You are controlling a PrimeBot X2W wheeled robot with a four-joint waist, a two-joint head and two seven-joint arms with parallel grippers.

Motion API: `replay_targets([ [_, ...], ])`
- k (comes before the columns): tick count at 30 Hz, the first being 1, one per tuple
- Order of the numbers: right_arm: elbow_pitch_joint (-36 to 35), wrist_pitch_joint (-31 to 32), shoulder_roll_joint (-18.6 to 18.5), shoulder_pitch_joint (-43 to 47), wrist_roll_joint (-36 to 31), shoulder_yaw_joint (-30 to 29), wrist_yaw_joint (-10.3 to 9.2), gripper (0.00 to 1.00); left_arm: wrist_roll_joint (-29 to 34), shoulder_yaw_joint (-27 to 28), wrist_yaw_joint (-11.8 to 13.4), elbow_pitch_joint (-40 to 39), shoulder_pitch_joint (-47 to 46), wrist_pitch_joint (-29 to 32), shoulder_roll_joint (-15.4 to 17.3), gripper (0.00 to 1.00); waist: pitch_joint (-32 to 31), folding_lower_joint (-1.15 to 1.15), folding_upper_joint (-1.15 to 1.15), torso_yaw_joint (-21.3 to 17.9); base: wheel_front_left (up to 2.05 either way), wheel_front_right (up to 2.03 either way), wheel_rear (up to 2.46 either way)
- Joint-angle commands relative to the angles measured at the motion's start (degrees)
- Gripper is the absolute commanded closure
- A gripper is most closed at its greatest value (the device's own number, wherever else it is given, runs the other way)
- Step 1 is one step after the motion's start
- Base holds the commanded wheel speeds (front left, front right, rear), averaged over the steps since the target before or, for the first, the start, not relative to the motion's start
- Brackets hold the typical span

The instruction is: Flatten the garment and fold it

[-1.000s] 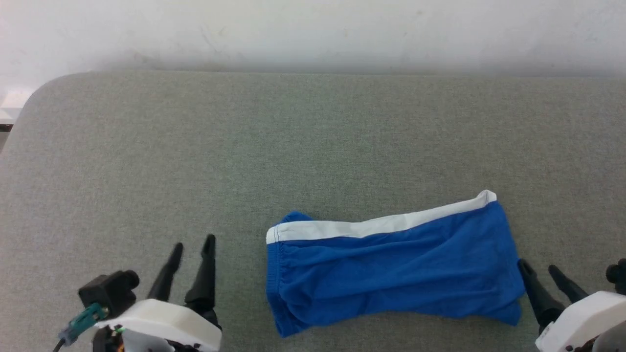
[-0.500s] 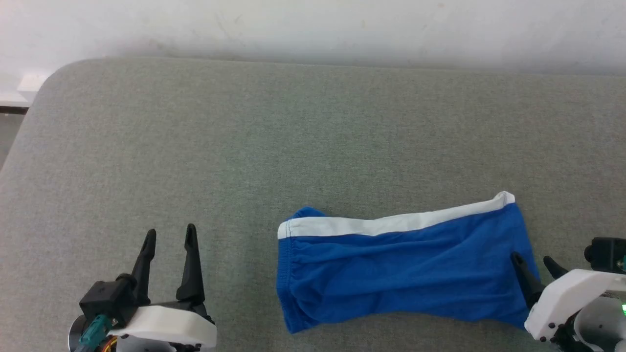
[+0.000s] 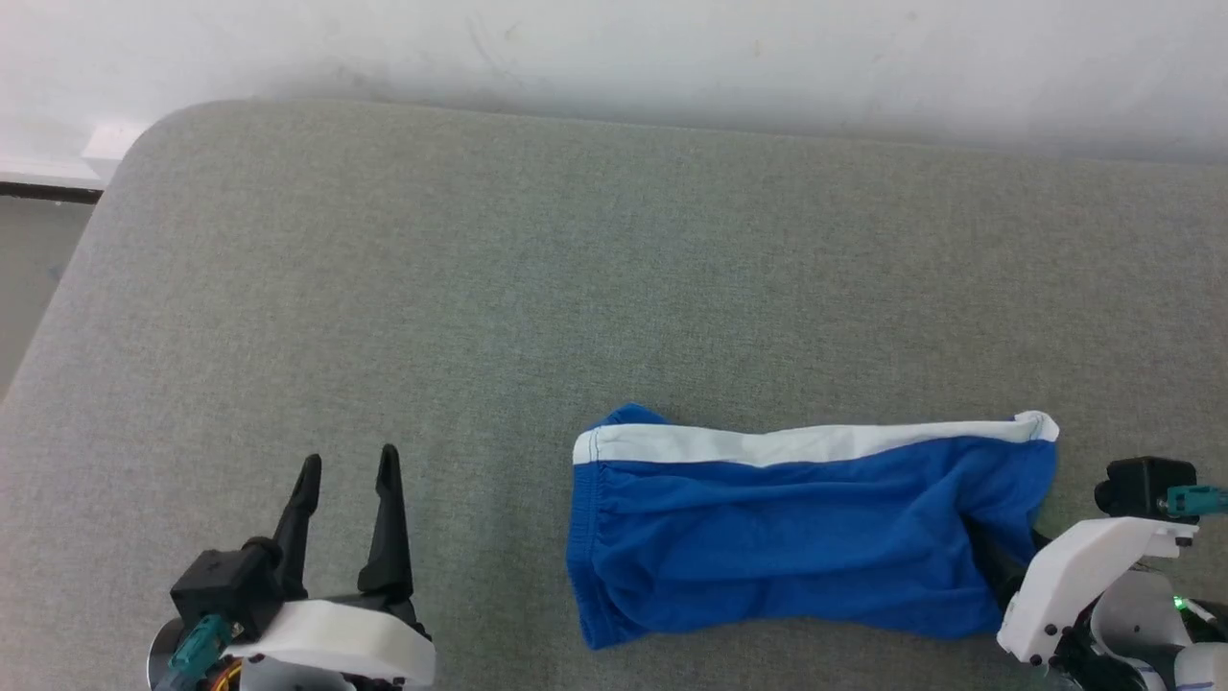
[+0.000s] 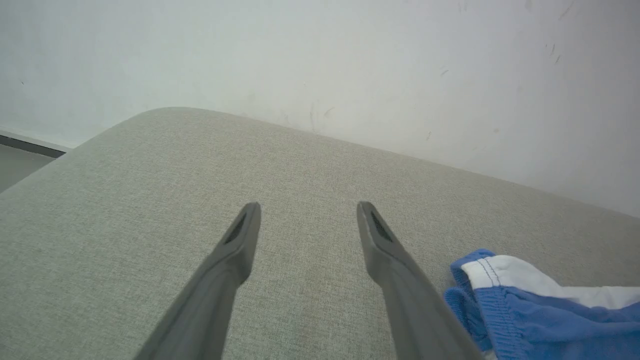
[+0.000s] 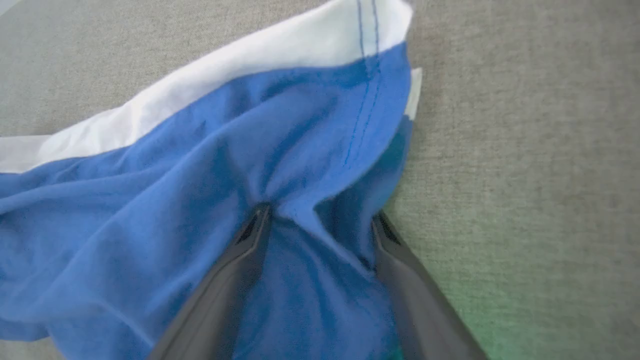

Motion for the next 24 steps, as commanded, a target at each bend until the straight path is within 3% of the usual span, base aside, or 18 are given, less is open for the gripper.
replay_targets([
  [1,2.5,1.2,0.9,0.8,0.4,1.1,-0.03,0.63,-0.4,-0.1,-0.3,0.2,-1.2,0.1,0.0,0.00,-0.2,0.00,0.00,0.0,0.00,0.00,0.00],
  [2,3.2,1.0,0.9,0.7,0.7,1.0,-0.03,0.78,-0.5,-0.1,-0.4,0.3,-1.1,0.2,0.0,0.00,-0.4,0.00,0.00,0.0,0.00,0.00,0.00],
  [3,3.8,0.6,0.9,0.5,1.1,0.7,-0.03,1.00,-0.5,-0.2,-0.4,0.4,-1.1,0.2,0.1,0.00,-0.6,0.00,0.00,0.0,0.00,0.00,0.00],
  [9,5.9,-4.0,0.9,-1.3,-0.1,-2.4,-0.03,1.00,-0.7,0.1,0.2,0.3,-0.3,0.3,0.3,0.00,-1.9,0.00,0.00,-0.8,0.00,0.00,0.00],
  [13,5.7,-6.0,0.9,-2.1,-3.8,-7.4,-0.03,1.00,-0.7,0.3,0.5,0.0,0.2,0.1,0.5,0.00,-2.1,0.00,0.00,-1.6,0.00,0.00,0.00],
  [20,2.2,-6.2,0.9,-1.4,-10.1,-18.3,-0.03,1.00,-0.6,0.3,0.9,-0.5,0.5,0.1,0.8,0.00,-2.1,0.00,0.00,-3.0,0.00,0.00,0.00],
  [24,-0.2,-5.5,0.9,-1.4,-11.3,-20.6,-0.03,1.00,-0.7,0.3,1.1,-0.5,0.5,0.3,0.9,0.00,-2.2,0.00,0.00,-3.9,0.00,0.00,0.00],
])
